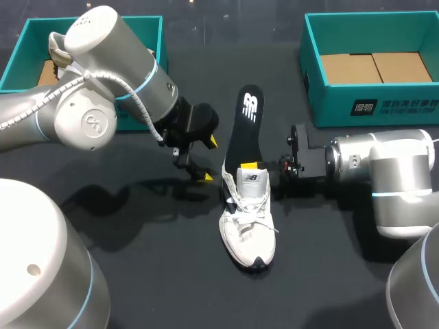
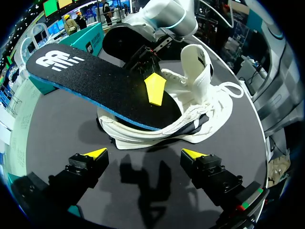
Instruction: Take the shoe out of the shoebox, open the shoe tongue, remove and reinsert the insole, then place the shoe into the shoebox
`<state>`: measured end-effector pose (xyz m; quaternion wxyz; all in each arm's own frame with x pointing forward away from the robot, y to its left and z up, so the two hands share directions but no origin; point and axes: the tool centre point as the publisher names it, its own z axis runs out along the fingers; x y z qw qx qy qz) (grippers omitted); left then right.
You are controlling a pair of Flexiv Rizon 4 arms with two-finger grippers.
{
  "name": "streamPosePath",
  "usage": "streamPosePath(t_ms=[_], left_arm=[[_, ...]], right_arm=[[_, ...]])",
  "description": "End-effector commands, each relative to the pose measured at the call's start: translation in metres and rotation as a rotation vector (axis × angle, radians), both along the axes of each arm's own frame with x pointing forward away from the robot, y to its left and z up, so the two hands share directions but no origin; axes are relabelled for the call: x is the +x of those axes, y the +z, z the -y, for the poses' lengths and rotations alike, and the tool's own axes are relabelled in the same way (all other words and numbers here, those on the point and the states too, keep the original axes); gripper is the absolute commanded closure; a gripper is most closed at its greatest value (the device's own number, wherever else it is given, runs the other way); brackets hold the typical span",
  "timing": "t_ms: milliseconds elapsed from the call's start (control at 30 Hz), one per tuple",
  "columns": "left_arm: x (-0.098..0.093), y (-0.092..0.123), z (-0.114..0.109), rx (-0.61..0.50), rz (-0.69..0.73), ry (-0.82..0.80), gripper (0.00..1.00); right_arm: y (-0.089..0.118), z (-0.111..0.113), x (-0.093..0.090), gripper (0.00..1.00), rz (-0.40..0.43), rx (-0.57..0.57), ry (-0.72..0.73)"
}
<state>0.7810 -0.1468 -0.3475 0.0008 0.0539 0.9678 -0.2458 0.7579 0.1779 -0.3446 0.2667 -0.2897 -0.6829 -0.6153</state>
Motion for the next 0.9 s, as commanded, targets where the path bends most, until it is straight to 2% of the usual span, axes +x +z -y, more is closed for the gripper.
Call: streamPosePath(t_ms=[33,267,633,767,900], left_arm=[[0.000,0.000,0.000,0.000,0.001,-0.001,0.00],[0.000,0.000,0.000,0.000,0.001,-0.001,0.00],[0.000,0.000,0.000,0.000,0.001,-0.001,0.00],[0.000,0.000,0.000,0.000,0.001,-0.001,0.00],[0.000,0.000,0.000,0.000,0.001,-0.001,0.00]], right_arm=[[-0.010,0.000,-0.011,1.00,-0.016,-0.029,0.000],[-0.016,0.003,-0.015,1.00,-0.035,-0.041,-0.006],[-0.012,0.002,-0.014,1.00,-0.001,-0.031,0.013],[-0.008,-0.002,-0.011,0.81,0.011,-0.032,0.023],[-0.005,-0.005,-0.008,0.83,0.025,-0.034,0.029]])
